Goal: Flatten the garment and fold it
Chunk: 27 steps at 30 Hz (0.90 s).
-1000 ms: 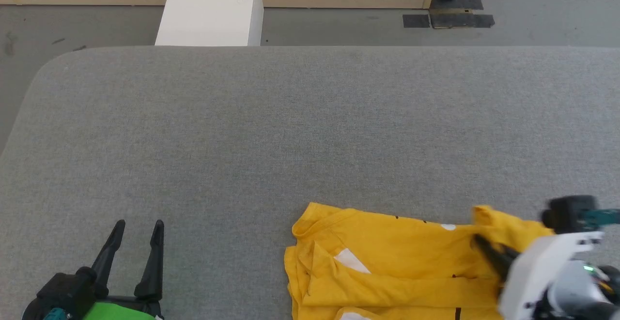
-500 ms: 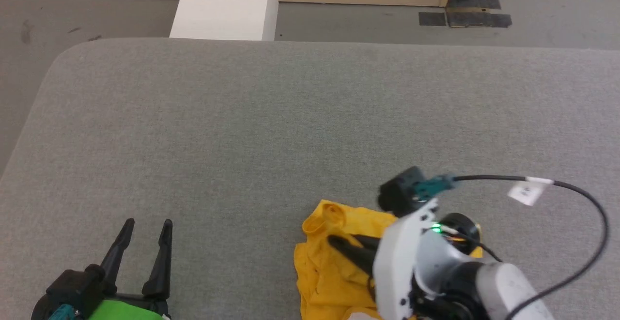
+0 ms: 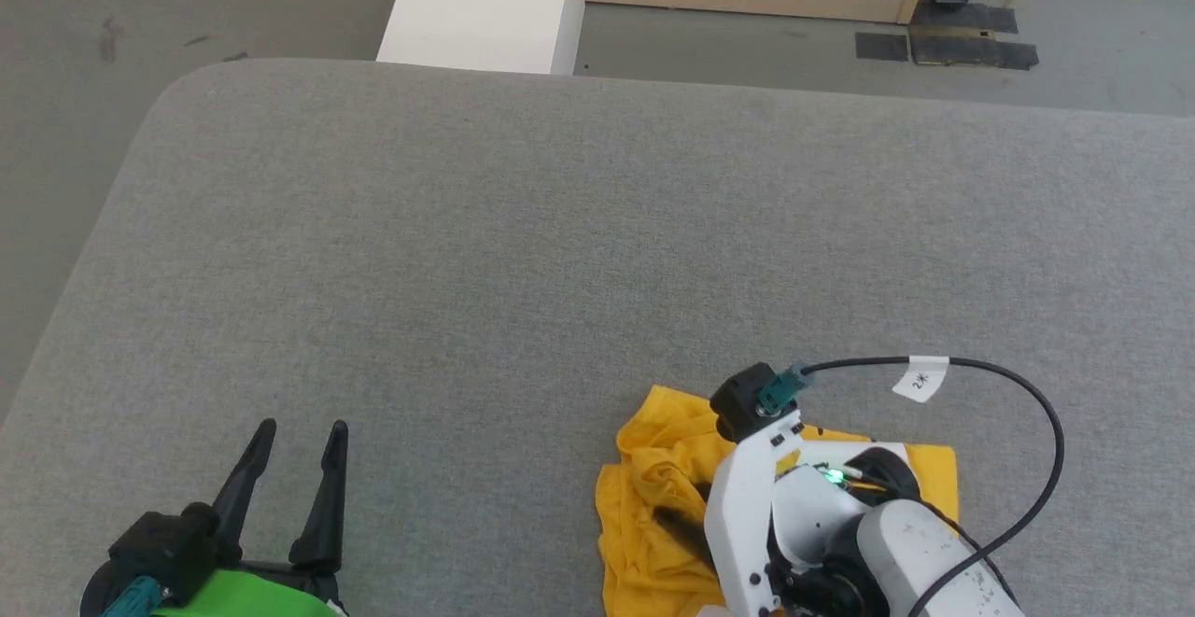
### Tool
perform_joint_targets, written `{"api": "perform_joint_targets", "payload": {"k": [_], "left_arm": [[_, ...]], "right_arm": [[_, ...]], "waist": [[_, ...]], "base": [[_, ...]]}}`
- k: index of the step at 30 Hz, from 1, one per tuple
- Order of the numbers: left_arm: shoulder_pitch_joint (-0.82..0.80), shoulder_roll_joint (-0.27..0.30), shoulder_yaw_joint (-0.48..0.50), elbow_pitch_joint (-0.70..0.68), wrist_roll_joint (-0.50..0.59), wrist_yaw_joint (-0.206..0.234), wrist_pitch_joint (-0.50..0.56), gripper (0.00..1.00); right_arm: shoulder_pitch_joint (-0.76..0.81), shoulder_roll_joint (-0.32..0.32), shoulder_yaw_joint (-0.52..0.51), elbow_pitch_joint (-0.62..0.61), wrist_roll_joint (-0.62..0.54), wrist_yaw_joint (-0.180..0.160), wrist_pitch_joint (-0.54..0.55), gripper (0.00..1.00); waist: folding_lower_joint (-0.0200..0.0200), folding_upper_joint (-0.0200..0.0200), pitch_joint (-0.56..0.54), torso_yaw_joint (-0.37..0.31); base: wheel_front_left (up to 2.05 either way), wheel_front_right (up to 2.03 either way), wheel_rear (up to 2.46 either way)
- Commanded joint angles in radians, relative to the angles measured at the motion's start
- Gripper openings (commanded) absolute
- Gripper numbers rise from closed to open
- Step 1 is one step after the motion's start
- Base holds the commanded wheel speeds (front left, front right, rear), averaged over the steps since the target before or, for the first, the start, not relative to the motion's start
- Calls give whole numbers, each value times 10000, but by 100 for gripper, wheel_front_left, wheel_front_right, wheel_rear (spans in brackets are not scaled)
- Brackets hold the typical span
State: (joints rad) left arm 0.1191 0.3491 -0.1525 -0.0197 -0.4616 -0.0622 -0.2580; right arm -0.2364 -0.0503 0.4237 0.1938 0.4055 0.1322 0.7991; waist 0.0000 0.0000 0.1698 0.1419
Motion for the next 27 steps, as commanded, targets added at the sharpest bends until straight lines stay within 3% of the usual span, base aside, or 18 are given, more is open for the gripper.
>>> {"api": "perform_joint_targets", "payload": {"k": [1, 6, 11, 20, 27], "left_arm": [[-160, -40, -19, 45, -12, -76, -38, 100], [-72, -18, -70, 109, -19, -43, -15, 100], [81, -5, -138, 41, -25, 23, 71, 100], [287, 74, -174, -190, 12, 147, 107, 100], [320, 168, -162, -319, 10, 177, 103, 100]], "right_arm": [[-182, -3, -12, 169, 65, -15, -144, 100], [-362, -1, 98, 210, 580, -15, -507, 100], [-325, -1, -153, -532, 830, -15, -470, 100], [904, -143, -2158, -3091, -274, -15, -1118, 100], [2732, -58, -3818, -4204, -1160, -15, -1989, 100]], "waist": [[0, 0, -60, 48], [0, 0, -222, 6], [0, 0, -410, -176], [0, 0, -473, -603], [0, 0, -310, -870]], "base": [[0, 0, 0], [0, 0, 0], [0, 0, 0], [0, 0, 0], [0, 0, 0]]}}
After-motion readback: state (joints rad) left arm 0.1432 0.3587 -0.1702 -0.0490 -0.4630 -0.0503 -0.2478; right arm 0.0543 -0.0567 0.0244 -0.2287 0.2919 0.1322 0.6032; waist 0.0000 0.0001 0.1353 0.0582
